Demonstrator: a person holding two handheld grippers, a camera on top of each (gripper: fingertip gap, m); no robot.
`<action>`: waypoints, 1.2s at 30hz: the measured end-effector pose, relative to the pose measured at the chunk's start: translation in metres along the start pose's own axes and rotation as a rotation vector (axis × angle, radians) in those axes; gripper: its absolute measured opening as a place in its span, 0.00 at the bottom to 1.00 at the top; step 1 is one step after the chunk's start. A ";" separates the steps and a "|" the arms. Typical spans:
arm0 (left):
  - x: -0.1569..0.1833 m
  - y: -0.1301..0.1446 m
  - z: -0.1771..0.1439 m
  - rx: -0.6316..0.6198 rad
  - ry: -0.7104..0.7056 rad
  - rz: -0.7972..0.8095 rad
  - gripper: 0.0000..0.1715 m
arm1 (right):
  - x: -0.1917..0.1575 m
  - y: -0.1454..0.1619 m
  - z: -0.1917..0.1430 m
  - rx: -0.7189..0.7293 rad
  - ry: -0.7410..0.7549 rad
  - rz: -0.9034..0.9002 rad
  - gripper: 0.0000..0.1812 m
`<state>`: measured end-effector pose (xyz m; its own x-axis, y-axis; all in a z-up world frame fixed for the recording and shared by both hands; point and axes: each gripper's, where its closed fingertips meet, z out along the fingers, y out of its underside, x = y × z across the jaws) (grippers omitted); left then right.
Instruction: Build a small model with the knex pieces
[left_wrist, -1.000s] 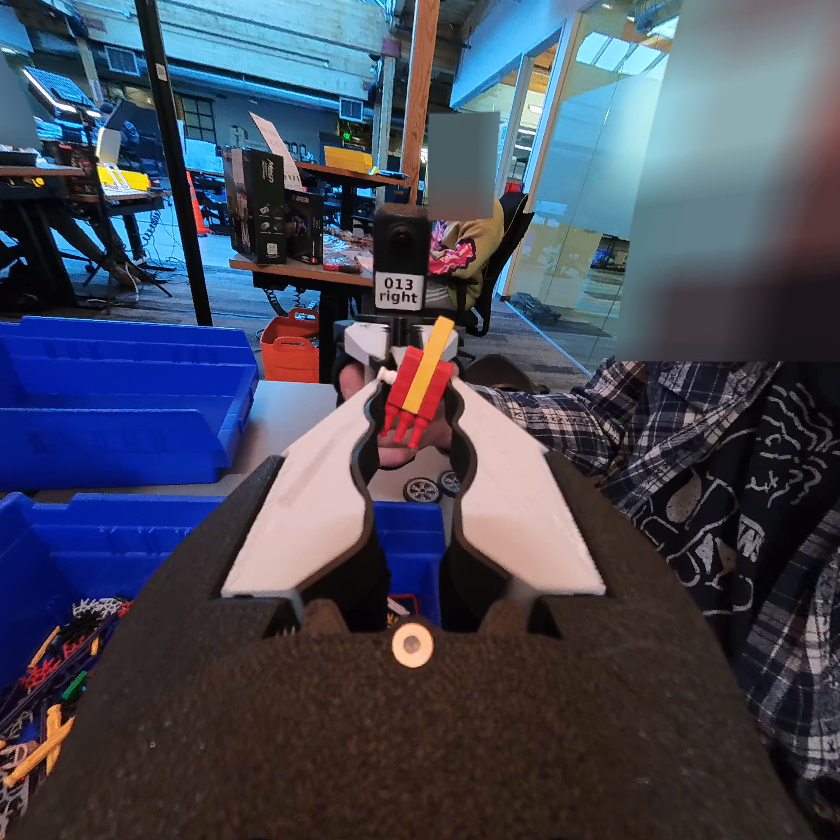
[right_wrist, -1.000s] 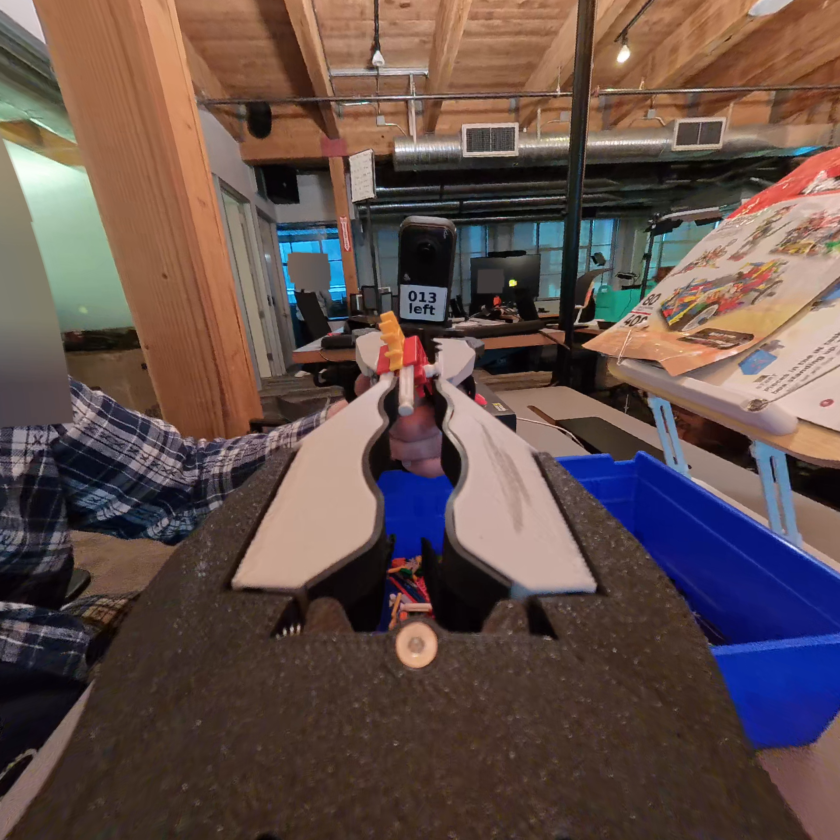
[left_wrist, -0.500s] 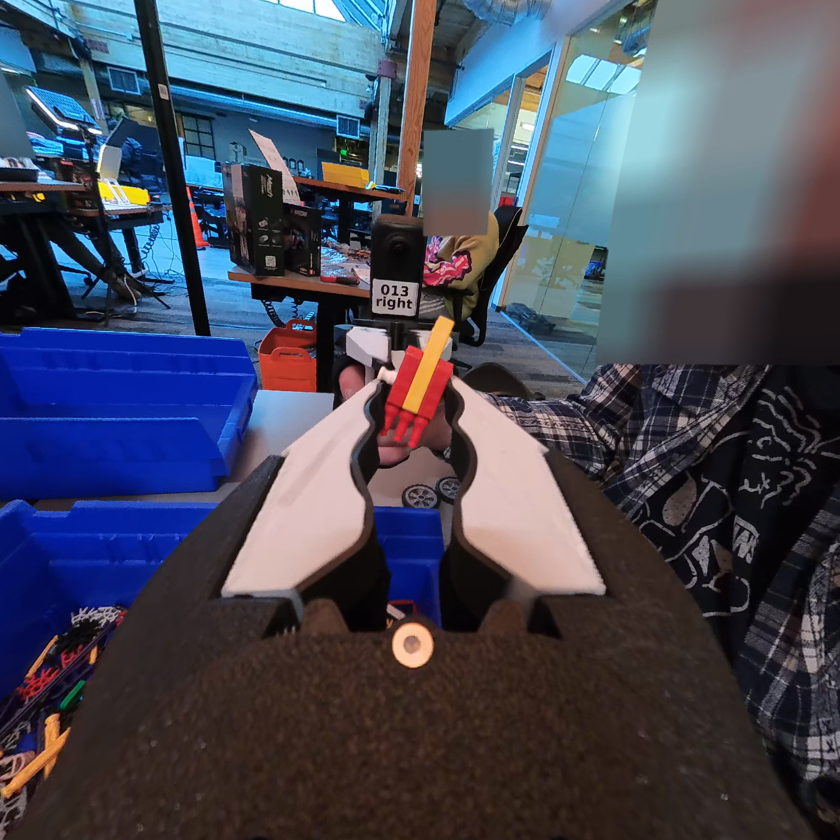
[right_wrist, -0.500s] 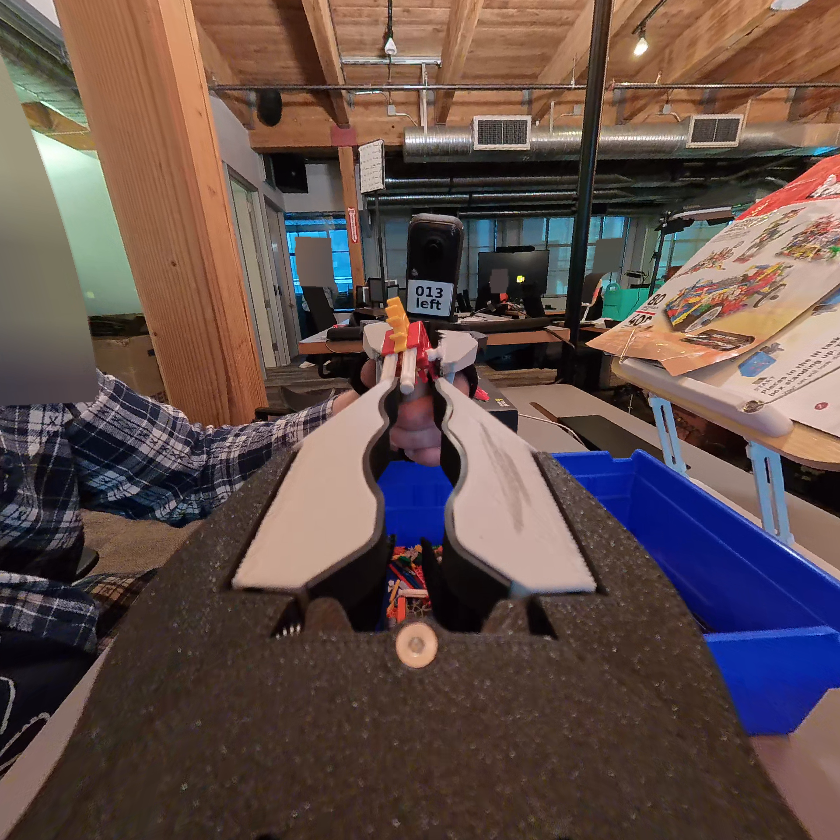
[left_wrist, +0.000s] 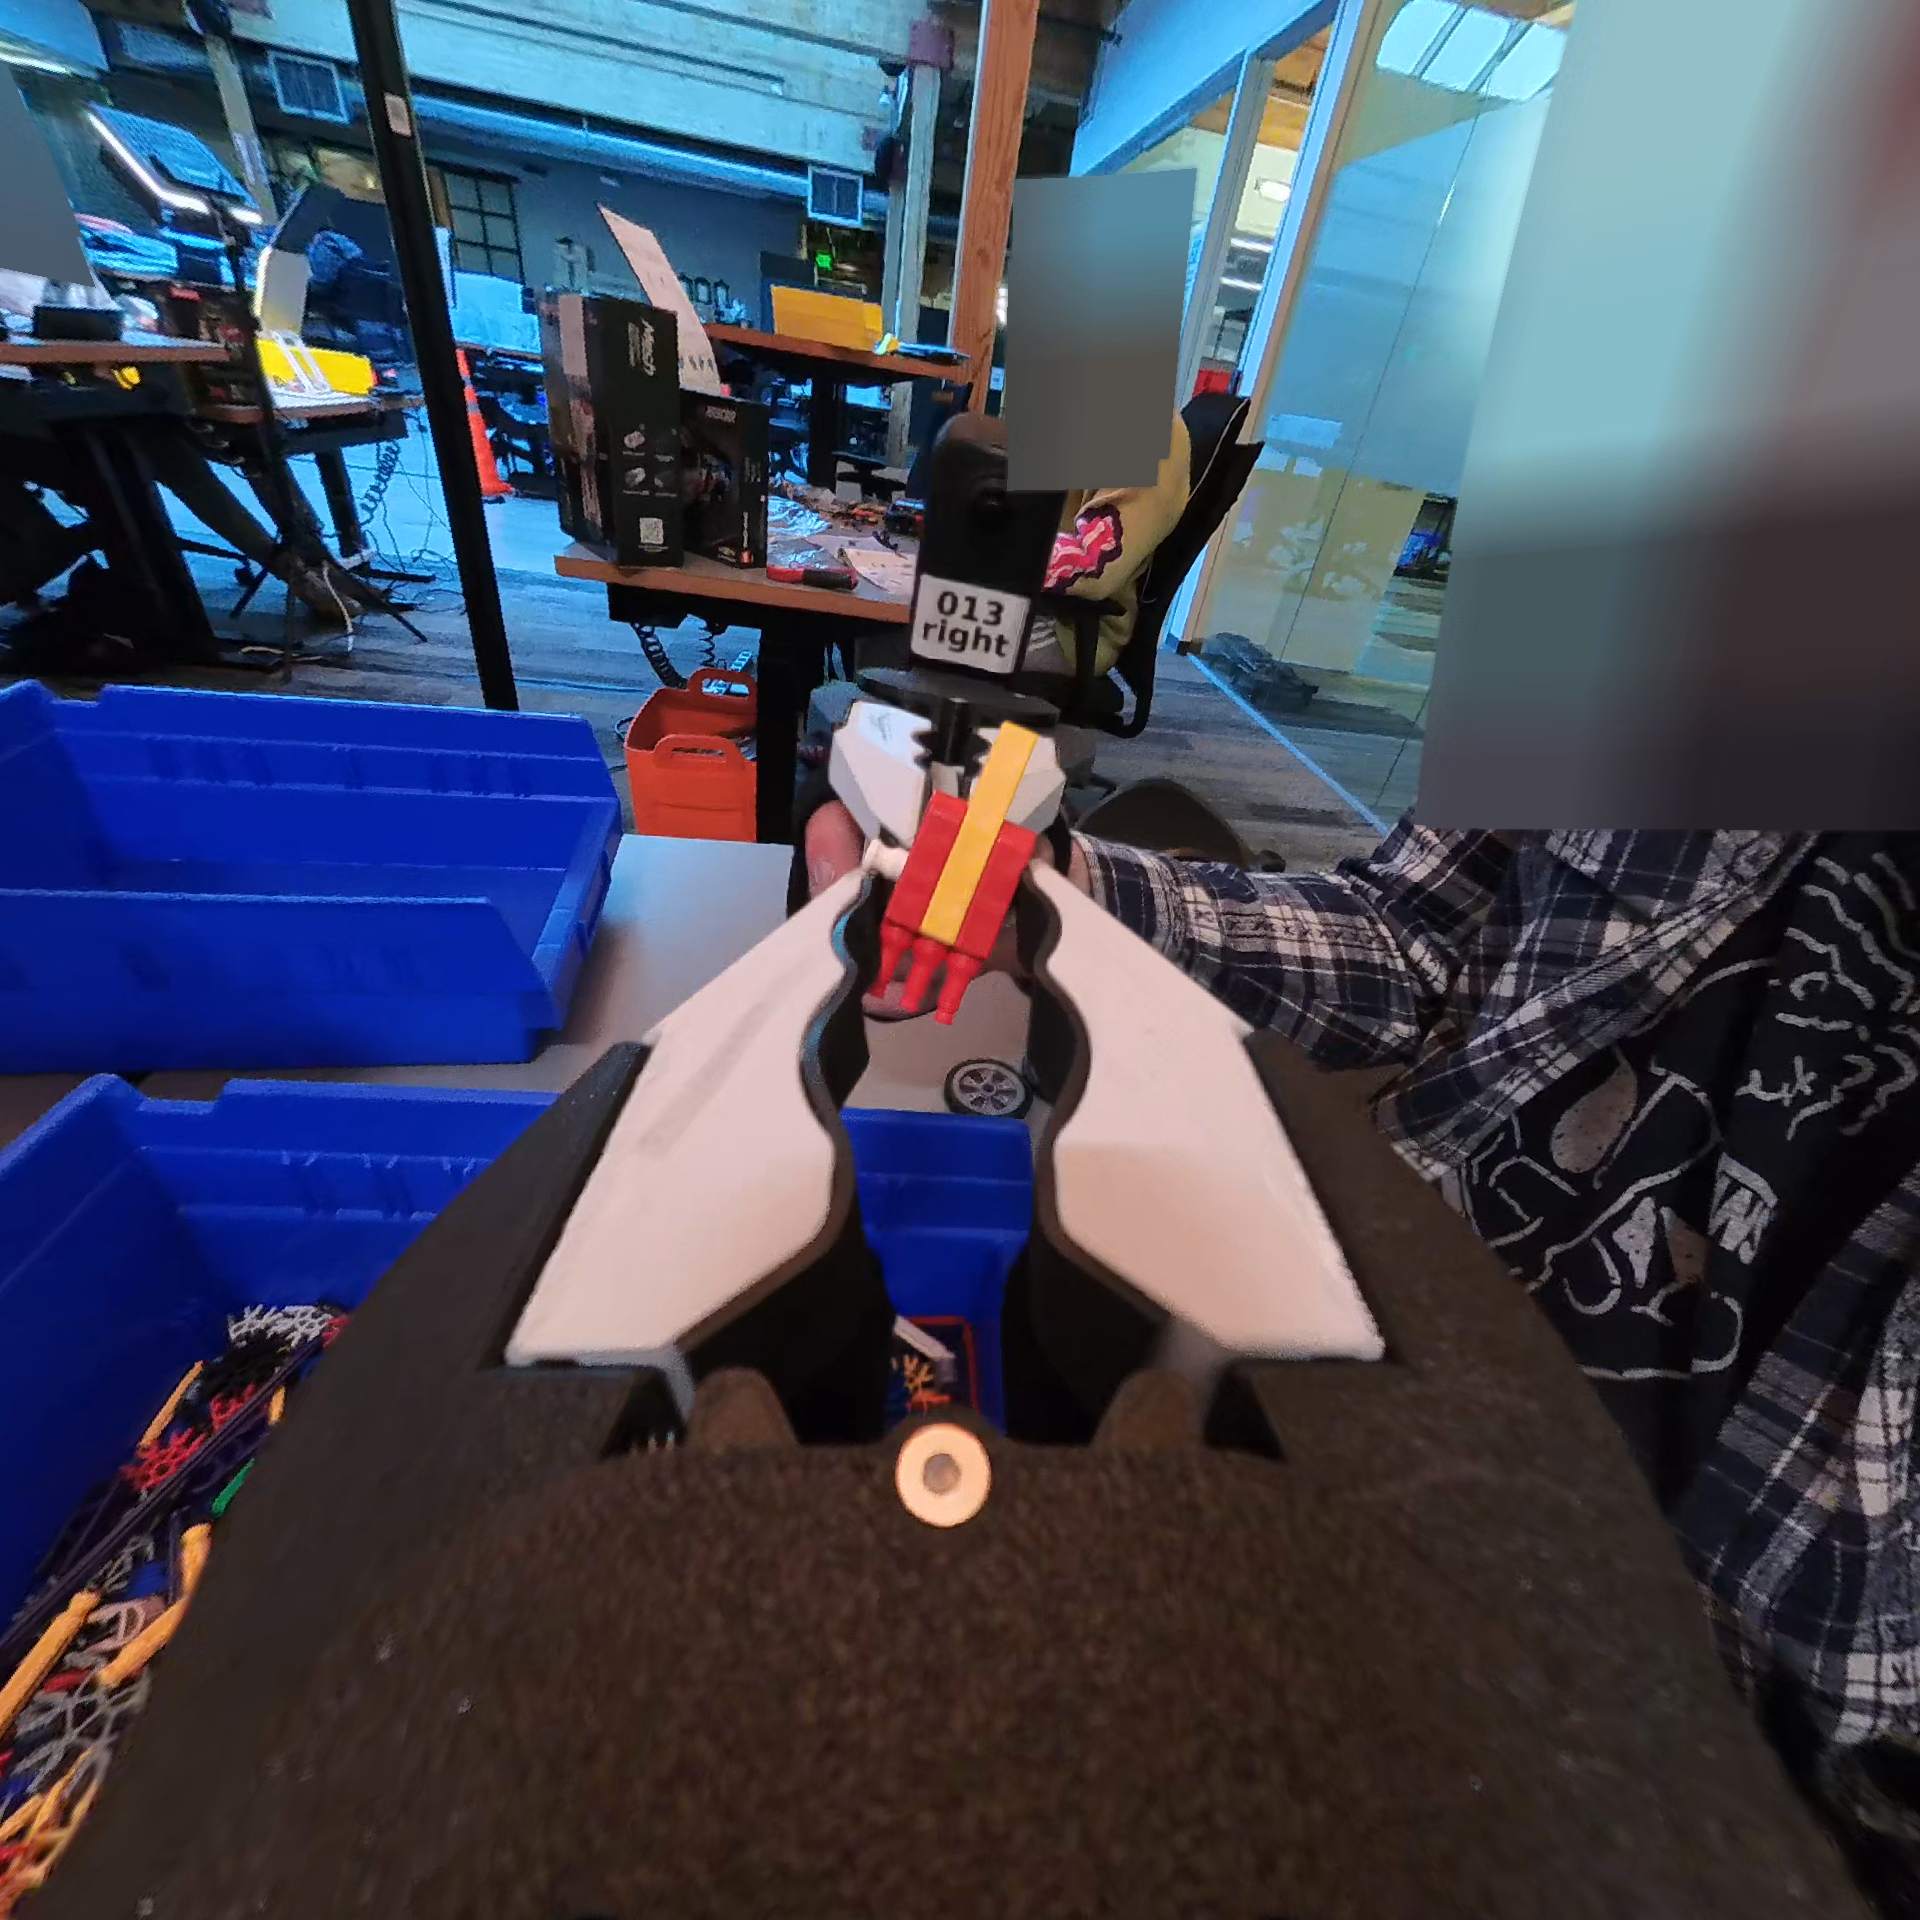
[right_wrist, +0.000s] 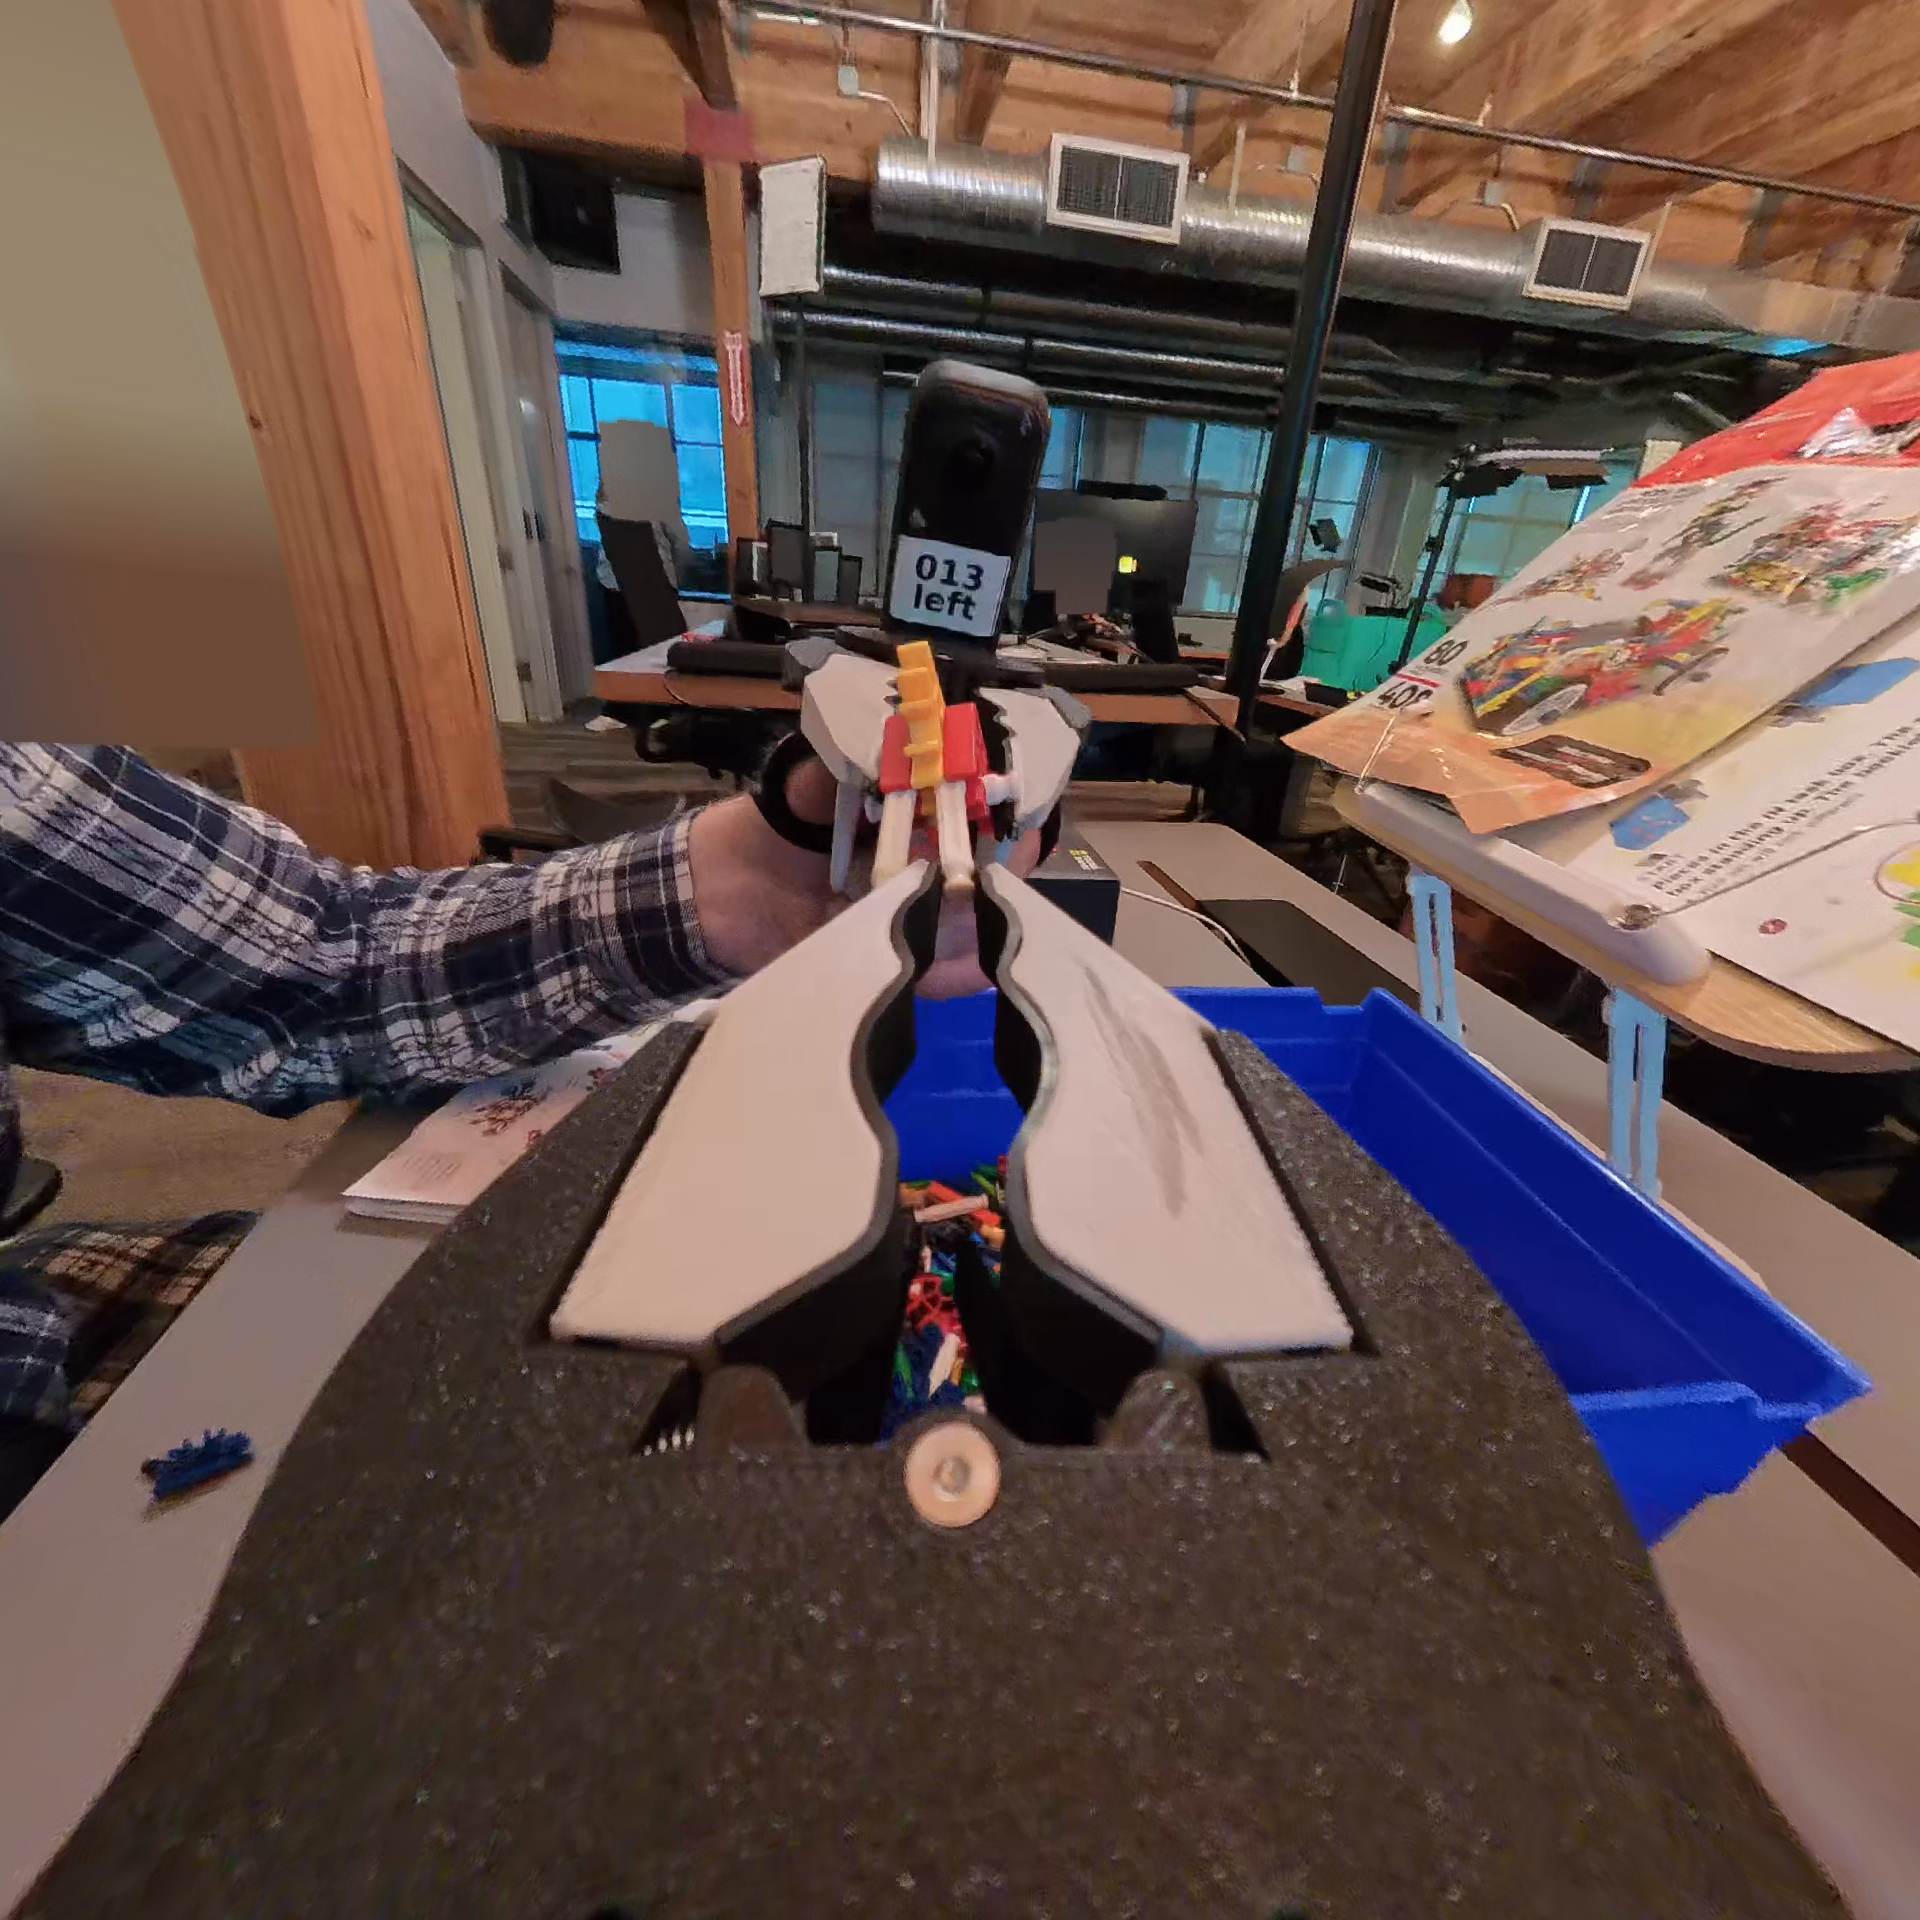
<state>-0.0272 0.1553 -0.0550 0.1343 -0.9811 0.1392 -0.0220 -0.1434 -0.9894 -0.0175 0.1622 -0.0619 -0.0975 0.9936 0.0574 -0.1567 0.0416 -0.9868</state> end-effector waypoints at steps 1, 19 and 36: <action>0.001 0.000 0.000 0.002 0.008 -0.002 0.13 | -0.001 0.000 0.001 -0.001 0.002 -0.007 0.03; 0.010 -0.003 -0.001 0.031 0.097 -0.083 0.13 | -0.010 -0.010 0.007 0.053 0.001 -0.066 0.03; -0.038 -0.011 -0.009 -0.023 -0.344 0.166 0.27 | 0.036 0.001 0.001 -0.008 0.230 0.017 0.02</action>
<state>-0.0406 0.1933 -0.0489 0.4515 -0.8909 -0.0486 -0.0929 0.0073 -0.9956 -0.0219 0.1977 -0.0610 0.1263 0.9920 0.0058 -0.1488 0.0247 -0.9886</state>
